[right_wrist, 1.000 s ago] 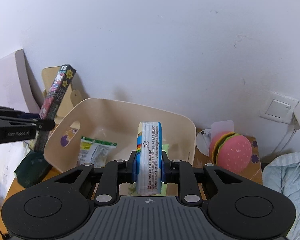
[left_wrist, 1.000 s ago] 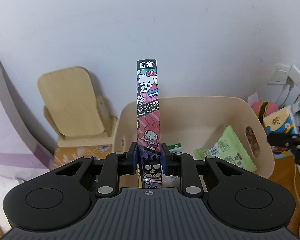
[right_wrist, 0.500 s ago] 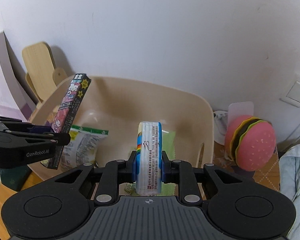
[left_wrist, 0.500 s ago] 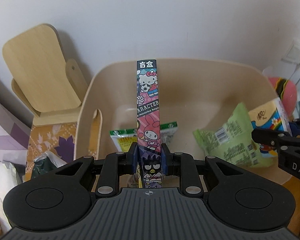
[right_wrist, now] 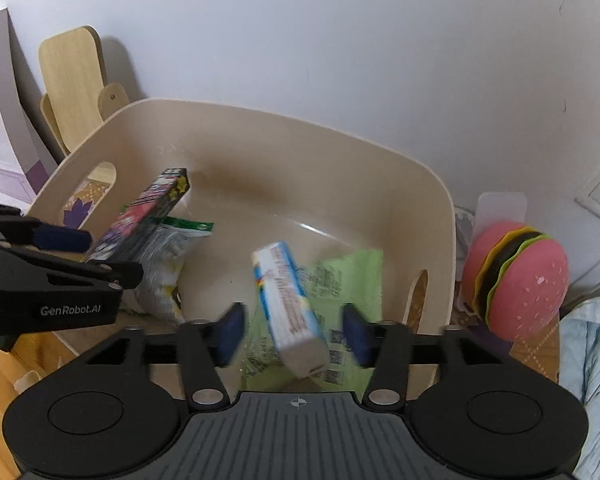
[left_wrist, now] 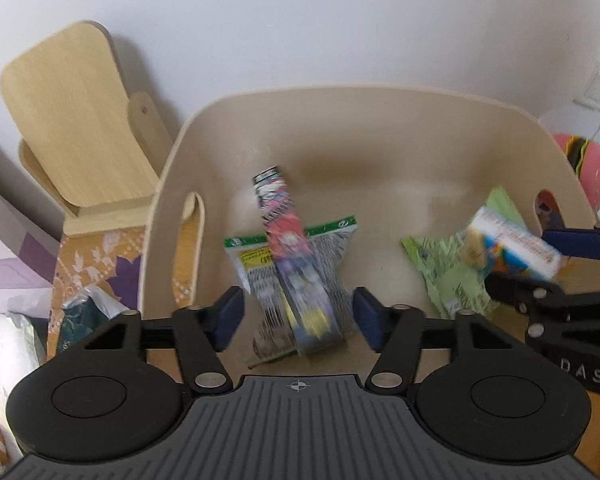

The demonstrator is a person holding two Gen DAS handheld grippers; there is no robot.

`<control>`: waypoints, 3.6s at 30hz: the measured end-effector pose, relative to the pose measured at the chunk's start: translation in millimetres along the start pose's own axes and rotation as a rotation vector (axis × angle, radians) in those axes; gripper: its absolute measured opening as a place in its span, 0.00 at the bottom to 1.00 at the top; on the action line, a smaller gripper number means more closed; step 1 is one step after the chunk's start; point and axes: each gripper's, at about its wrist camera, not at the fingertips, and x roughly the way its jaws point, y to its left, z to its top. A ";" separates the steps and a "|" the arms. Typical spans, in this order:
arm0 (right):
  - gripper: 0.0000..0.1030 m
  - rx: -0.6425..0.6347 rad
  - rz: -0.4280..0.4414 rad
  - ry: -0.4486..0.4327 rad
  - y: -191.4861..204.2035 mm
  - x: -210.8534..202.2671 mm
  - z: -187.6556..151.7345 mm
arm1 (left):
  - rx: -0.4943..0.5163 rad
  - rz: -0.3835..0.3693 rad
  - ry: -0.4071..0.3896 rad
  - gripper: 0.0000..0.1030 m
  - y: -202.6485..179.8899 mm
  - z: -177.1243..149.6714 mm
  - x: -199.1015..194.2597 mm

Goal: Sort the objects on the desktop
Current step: 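Carry both items over the basket and open both grippers to release them, then move the left gripper to the white scrunchie while the right approaches the Hello Kitty plush, then grasp the white scrunchie with left gripper while right grasps the Hello Kitty plush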

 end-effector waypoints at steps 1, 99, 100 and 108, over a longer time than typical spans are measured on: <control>0.63 -0.003 -0.002 -0.010 0.4 -3.6 -0.6 | 0.017 -0.020 -0.006 0.65 1.7 0.8 -3.2; 0.38 0.237 -0.075 0.150 43.1 -36.3 -179.0 | 0.281 -0.166 0.128 0.12 79.1 -171.3 -20.0; 0.38 0.238 -0.075 0.143 42.4 -39.1 -178.5 | 0.283 -0.167 0.120 0.12 79.7 -170.3 -22.9; 0.38 0.241 -0.071 0.093 40.8 -59.7 -174.0 | 0.303 -0.172 0.075 0.12 84.9 -166.5 -44.4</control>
